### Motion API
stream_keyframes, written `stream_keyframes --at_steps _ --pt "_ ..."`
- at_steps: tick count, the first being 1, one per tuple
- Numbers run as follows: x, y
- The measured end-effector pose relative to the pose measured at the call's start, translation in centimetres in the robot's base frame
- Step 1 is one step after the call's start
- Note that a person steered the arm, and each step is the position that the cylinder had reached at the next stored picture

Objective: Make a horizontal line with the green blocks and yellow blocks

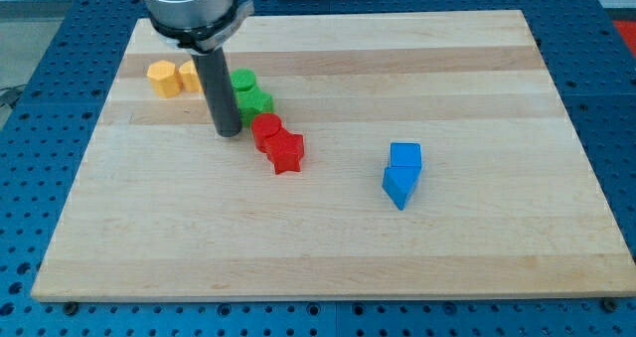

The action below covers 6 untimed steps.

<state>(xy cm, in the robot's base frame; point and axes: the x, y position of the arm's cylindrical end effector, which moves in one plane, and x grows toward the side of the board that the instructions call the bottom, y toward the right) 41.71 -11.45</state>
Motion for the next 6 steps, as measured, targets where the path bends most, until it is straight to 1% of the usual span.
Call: stream_keyframes --at_steps 1,3,4,5,6 --pt "-1.3 6.6" --pt "-1.3 6.3" --pt "0.5 2.3" --pt "1.2 2.5" --pt "0.8 2.6"
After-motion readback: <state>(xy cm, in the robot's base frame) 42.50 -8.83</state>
